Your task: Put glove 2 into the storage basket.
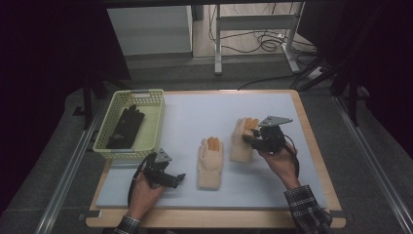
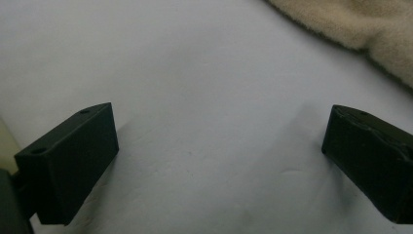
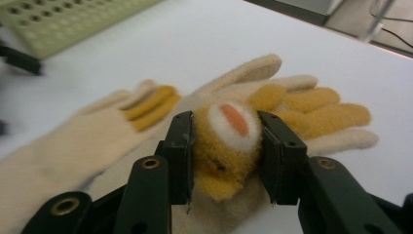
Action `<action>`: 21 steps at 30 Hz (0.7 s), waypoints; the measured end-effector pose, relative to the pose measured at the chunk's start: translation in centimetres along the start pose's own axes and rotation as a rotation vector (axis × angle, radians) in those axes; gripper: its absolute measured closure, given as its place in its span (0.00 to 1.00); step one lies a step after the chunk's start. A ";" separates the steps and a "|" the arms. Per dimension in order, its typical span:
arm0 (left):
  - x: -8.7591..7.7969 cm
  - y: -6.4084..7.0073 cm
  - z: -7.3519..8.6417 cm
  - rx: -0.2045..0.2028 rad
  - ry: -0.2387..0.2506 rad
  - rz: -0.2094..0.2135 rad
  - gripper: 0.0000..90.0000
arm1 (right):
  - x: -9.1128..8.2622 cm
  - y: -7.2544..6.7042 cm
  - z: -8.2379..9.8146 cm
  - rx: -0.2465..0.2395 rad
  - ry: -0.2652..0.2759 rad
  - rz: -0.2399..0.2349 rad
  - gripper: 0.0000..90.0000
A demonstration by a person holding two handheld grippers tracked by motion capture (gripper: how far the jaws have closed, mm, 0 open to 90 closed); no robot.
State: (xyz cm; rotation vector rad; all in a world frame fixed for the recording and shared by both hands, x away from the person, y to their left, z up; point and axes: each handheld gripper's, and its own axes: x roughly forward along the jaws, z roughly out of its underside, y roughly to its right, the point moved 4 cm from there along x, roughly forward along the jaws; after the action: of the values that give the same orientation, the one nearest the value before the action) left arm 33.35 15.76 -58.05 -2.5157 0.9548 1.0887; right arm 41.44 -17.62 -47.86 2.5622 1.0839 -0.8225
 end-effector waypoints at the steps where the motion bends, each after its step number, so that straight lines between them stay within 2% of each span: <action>1: 0.0 0.0 0.0 -0.001 0.001 -0.001 0.00 | -0.2 -0.6 -0.2 -0.010 0.002 -0.013 0.66; 8: 0.0 0.0 0.0 0.000 0.002 -0.001 0.00 | -0.3 -5.6 -1.3 -0.064 0.012 -0.131 0.66; 14: 0.0 0.0 0.0 -0.002 0.002 0.000 0.00 | 1.0 -9.4 -1.8 -0.106 0.001 -0.215 0.66; 17: 0.0 0.0 0.0 -0.001 0.002 0.000 0.00 | 2.3 -10.8 -1.7 -0.137 -0.013 -0.225 0.66; 21: 0.0 0.0 0.0 0.000 0.002 0.000 0.00 | 4.3 -11.5 -0.5 -0.128 -0.042 -0.232 0.65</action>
State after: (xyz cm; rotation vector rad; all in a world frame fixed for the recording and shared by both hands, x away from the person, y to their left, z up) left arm 33.35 15.76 -58.05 -2.5173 0.9546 1.0865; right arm 35.88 -6.90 -49.98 2.3334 1.3920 -0.8260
